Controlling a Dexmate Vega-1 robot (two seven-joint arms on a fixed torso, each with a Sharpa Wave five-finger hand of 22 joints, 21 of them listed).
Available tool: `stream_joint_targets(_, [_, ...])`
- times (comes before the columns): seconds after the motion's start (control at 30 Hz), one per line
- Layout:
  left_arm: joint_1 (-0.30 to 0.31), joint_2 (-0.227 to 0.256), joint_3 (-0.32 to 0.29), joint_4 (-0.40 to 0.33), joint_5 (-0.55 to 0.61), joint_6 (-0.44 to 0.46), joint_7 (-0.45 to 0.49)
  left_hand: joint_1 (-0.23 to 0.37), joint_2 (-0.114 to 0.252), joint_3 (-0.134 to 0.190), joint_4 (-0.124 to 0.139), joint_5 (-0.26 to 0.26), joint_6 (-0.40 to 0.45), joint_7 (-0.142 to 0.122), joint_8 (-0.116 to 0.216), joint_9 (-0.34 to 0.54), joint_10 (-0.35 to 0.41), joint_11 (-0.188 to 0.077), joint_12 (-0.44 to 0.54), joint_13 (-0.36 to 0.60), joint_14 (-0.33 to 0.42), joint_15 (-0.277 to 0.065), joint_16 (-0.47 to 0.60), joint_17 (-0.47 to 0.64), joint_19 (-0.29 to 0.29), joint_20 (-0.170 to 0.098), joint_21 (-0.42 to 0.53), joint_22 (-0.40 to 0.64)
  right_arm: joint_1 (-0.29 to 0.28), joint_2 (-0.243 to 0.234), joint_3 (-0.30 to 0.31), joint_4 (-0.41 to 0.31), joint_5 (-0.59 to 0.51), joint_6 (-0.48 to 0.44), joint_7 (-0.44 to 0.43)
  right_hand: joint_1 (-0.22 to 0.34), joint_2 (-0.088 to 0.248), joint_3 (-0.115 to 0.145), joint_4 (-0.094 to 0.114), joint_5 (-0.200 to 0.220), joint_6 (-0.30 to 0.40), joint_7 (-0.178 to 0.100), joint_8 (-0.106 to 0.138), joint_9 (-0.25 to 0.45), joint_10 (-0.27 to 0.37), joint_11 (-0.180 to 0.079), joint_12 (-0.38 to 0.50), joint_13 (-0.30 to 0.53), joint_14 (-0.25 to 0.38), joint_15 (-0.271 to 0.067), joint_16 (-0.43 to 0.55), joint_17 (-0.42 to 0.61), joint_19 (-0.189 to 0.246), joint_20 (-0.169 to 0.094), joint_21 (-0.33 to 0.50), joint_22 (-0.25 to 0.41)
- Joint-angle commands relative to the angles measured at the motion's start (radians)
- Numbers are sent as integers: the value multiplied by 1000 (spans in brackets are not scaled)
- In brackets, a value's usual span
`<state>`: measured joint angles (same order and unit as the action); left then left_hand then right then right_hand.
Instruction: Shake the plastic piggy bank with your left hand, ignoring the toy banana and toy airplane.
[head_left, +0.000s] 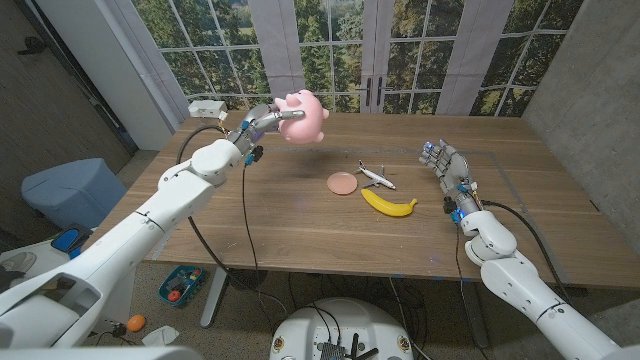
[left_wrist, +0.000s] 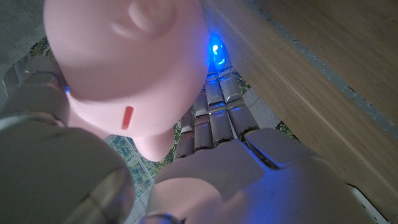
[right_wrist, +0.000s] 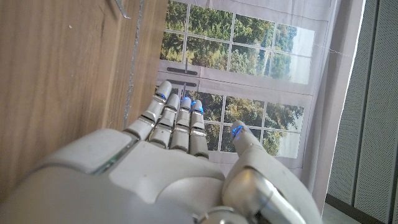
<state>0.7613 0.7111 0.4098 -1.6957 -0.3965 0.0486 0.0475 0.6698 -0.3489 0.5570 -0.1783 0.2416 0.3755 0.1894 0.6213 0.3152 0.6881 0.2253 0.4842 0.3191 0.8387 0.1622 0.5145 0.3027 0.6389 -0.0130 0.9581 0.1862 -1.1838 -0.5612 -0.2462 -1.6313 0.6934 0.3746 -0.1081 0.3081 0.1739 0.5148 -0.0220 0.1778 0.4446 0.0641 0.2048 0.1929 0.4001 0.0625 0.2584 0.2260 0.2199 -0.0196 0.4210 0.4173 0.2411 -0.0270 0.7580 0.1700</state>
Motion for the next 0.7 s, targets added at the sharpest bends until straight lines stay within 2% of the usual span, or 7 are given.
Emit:
stream_joint_targets(0.03, [-50,-19,7,98,-146,-88,-208,462,457,13,3,122,403,-172,110,24,450,-396,57,301,364,-394,6,159,-52,-85,7,0,-17,1,-5,-26,-18,6,-26,0,3,1,-7,5,9,1,-1,3,9,-2,-4,2,1,1,-2,2,5,0,-2,3])
stream_joint_targets(0.7, [-191,-57,65,254,-304,-121,-598,462,454,15,3,134,403,-171,117,25,457,-398,47,311,367,-394,2,174,-62,-81,19,-1,-34,4,1,-40,-32,11,-52,0,2,0,-9,5,10,1,-1,4,8,-4,-6,3,1,1,-3,2,6,1,-8,3])
